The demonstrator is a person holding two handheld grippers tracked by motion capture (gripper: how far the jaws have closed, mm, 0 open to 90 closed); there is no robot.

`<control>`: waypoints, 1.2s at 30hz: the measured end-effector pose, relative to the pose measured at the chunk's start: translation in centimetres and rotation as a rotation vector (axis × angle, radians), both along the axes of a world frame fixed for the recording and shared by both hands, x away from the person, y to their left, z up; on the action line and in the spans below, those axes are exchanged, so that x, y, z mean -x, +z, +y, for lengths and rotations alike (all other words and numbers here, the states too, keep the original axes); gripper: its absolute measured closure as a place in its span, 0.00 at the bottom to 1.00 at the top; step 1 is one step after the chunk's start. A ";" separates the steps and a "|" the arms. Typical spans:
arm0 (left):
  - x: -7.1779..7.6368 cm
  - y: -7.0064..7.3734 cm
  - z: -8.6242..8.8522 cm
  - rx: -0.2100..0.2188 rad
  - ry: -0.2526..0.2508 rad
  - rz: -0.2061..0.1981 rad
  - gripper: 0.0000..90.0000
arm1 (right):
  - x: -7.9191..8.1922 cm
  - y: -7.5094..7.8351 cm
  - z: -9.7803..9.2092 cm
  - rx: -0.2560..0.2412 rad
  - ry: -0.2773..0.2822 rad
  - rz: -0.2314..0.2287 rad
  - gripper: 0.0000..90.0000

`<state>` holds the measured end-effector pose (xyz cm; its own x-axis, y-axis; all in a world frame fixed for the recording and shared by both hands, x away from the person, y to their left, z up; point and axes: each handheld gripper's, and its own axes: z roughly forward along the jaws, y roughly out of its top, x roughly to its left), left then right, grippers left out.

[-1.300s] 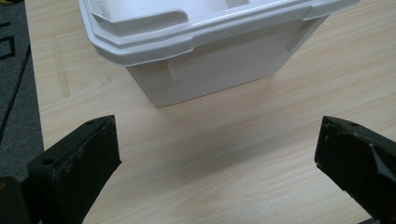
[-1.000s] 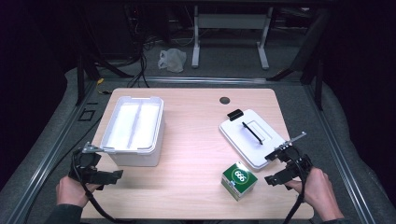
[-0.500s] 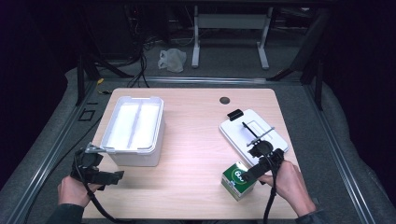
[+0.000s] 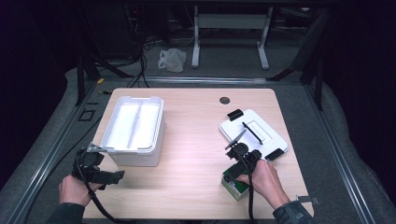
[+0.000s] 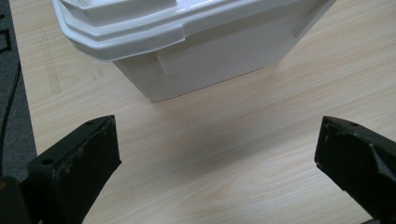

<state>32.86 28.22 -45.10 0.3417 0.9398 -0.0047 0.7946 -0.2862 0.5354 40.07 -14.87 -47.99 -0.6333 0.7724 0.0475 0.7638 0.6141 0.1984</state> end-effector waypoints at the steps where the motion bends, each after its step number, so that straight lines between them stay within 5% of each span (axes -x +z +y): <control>1: 0.0 0.0 0.0 -0.001 0.000 0.000 0.00 | -0.2 -0.3 0.2 0.007 0.000 0.008 0.00; 18: 0.1 -0.1 0.1 -0.012 -0.006 0.007 0.00 | -0.7 -3.1 1.3 0.099 0.013 0.044 0.00; 22: 0.0 -0.1 0.1 -0.013 -0.006 0.008 0.00 | -0.6 -3.4 1.4 0.122 0.016 0.040 0.07; 31: 0.1 -0.1 0.2 -0.008 -0.002 0.006 0.00 | -0.5 -2.8 1.3 0.102 0.051 0.036 0.17; 36: 0.1 -0.1 0.3 -0.008 -0.001 0.006 0.00 | 0.0 -0.9 1.3 0.070 0.099 0.010 0.18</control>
